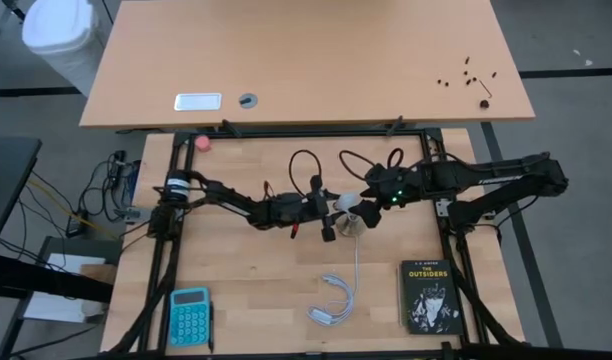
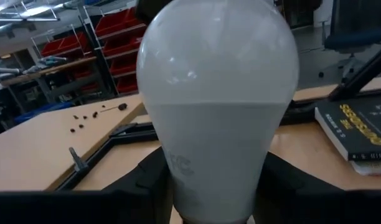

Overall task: Screw lightbulb
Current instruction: Insert the white lightbulb into the silver lamp

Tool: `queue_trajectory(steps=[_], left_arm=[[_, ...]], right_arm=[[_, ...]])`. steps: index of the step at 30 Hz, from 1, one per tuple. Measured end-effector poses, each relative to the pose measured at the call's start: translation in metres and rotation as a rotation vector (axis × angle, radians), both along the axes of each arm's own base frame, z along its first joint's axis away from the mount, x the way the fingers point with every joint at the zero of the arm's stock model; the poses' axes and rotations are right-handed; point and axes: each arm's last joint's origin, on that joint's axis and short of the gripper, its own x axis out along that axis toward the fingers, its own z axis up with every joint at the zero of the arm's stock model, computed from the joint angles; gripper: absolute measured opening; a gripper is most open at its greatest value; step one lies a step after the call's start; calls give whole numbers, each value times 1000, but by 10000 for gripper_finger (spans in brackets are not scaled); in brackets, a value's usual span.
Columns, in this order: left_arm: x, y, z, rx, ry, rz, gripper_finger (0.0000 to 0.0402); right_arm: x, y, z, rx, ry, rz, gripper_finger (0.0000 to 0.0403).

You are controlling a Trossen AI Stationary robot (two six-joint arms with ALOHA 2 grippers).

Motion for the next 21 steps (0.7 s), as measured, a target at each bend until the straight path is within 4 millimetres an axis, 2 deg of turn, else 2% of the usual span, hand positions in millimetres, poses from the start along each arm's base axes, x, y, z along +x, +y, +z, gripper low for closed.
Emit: queue_trajectory(steps=[9,21], left_arm=[[15,2,-12,-12,0,23,168],[22,1,-11,-42,-19,20,168]], right_arm=[[19,0,-22,15,97,-52,380],[25,-6,-33,-18,151,-121,372]])
